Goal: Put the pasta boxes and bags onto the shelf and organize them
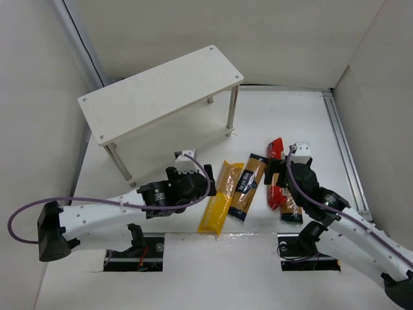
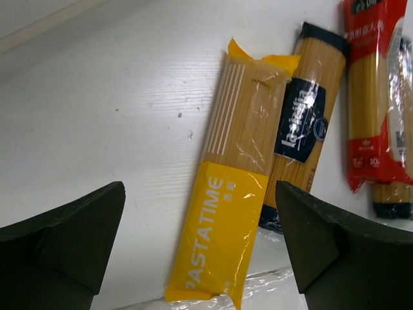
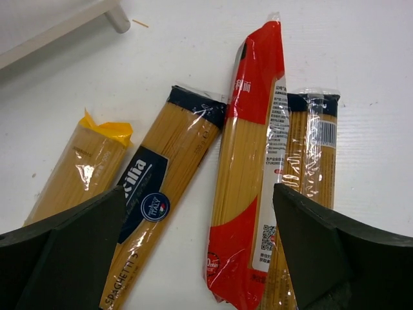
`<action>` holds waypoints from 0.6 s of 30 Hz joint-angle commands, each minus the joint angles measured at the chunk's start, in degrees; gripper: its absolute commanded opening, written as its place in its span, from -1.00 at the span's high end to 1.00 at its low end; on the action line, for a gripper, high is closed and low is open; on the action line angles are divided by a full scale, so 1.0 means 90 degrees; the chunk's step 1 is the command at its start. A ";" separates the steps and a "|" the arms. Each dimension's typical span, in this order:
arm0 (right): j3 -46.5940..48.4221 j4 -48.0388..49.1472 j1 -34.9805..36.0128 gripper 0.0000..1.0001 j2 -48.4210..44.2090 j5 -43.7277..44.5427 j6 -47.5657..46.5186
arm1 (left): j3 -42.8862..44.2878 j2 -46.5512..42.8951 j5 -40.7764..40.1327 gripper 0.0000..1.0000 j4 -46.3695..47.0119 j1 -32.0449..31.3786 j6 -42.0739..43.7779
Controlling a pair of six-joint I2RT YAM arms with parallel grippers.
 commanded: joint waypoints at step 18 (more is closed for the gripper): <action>0.0118 -0.0064 -0.0006 -1.00 -0.0465 0.0049 -0.0383 | -0.0264 0.2992 0.3322 -1.00 0.2105 0.0014 0.2509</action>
